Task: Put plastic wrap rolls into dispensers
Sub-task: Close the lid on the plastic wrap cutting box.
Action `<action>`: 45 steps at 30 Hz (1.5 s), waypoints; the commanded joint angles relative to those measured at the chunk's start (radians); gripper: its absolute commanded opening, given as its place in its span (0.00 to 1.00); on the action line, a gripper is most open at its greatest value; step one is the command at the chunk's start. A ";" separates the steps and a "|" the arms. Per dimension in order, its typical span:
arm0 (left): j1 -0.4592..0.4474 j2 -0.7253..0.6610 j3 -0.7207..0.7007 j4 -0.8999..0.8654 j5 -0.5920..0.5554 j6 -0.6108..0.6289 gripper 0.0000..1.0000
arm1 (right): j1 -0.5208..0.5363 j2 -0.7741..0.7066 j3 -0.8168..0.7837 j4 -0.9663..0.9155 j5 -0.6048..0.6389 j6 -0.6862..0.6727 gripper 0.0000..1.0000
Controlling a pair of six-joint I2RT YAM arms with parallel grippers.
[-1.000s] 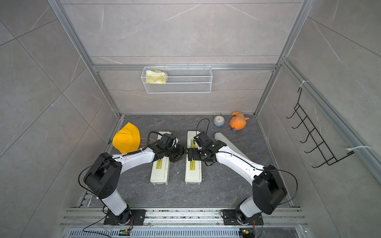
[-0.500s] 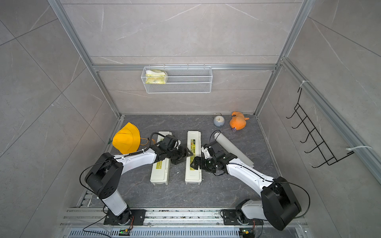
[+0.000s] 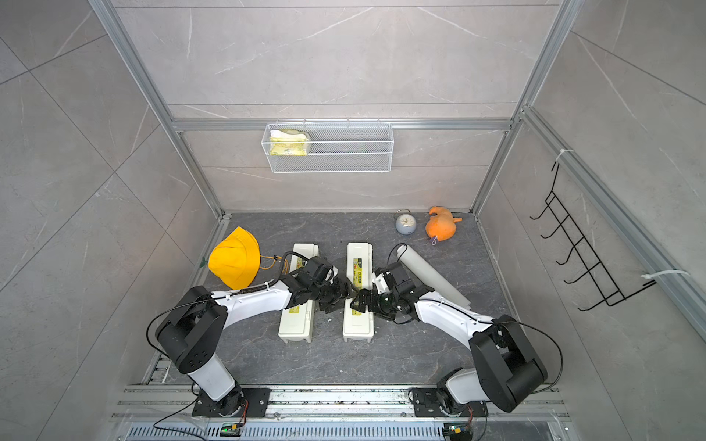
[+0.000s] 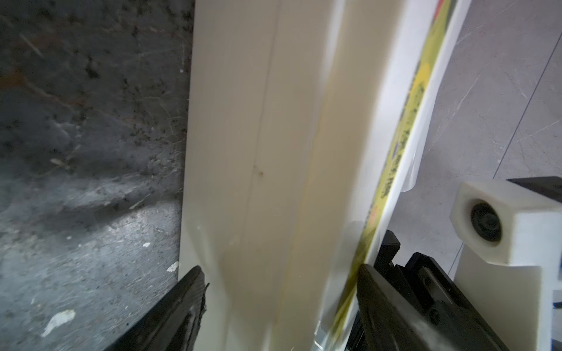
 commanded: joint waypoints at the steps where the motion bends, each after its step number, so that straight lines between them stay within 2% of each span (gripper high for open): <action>1: 0.002 0.025 0.045 0.012 0.014 -0.002 0.79 | -0.011 0.023 0.052 0.002 -0.009 -0.007 0.92; 8: 0.023 0.046 0.066 -0.050 0.004 0.022 0.78 | -0.018 0.073 0.101 -0.035 0.002 -0.029 0.90; 21: 0.027 0.051 0.149 -0.117 -0.005 0.047 0.74 | -0.017 0.103 0.243 -0.240 0.121 -0.073 0.87; 26: 0.030 0.069 0.149 -0.120 -0.009 0.049 0.74 | -0.014 0.127 0.242 -0.254 0.132 -0.092 0.90; 31: 0.030 0.083 0.111 -0.097 0.004 0.042 0.74 | -0.014 0.080 0.215 -0.285 0.162 -0.122 0.94; 40: 0.030 0.088 0.041 -0.036 0.005 0.017 0.72 | -0.013 -0.027 0.060 -0.244 0.015 -0.082 0.92; 45: 0.030 0.095 0.021 -0.007 0.022 0.020 0.72 | -0.008 -0.002 -0.025 -0.113 -0.044 -0.004 0.85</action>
